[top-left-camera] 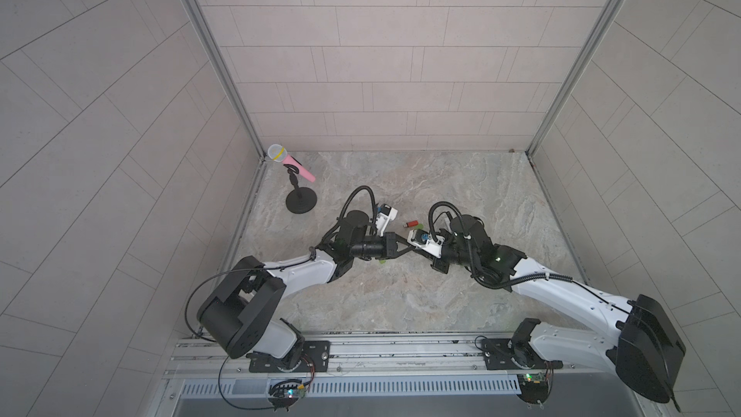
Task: Close the usb drive cover
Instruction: Pick up the cover from the center of the board, then pick up the USB drive from the center of the board.
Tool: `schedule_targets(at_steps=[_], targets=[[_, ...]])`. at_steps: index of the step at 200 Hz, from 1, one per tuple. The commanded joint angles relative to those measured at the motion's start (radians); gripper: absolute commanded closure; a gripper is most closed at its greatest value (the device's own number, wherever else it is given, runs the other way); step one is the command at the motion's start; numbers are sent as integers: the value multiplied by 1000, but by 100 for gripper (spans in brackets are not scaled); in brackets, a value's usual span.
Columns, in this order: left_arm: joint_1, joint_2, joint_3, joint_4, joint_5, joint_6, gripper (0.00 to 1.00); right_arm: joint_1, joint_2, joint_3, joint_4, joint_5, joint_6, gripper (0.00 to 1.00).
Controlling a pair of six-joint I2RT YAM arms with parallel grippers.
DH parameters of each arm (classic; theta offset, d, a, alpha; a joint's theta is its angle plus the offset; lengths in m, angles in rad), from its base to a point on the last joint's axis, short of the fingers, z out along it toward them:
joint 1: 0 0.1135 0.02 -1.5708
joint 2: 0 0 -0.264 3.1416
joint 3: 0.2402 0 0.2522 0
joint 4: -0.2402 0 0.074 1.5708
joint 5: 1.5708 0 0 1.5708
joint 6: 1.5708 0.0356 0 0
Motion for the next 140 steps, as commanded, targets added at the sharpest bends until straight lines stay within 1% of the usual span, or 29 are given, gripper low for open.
schedule_targets(at_steps=[1, 13, 27, 54, 71, 85, 101, 112, 127, 140], targets=[[-3, 5, 27, 18, 8, 3, 93, 10, -13, -9, 43, -19, -1, 76], [-2, -3, 24, 18, 4, 3, 96, 10, -20, -20, 34, 6, -15, 72], [-1, -17, 19, 16, -8, 5, 96, 10, -32, -34, 13, 42, -40, 67], [11, -58, 0, -12, -40, 25, 96, -9, -69, -54, -26, 107, -50, 63], [25, -84, -9, -39, -56, 40, 96, -43, -101, -64, -28, 112, -5, 62], [40, -102, -19, -54, -67, 46, 96, -90, -117, -64, -24, 114, 83, 62], [60, -119, -31, -67, -77, 51, 96, -161, -116, -60, -13, 147, 270, 60], [72, -135, -40, -79, -85, 55, 96, -228, -101, -49, -17, 152, 434, 60], [91, -156, -50, -92, -94, 57, 96, -327, -68, -28, -49, 74, 603, 61], [105, -178, -57, -110, -100, 60, 96, -395, -28, -6, -85, -20, 680, 62]])
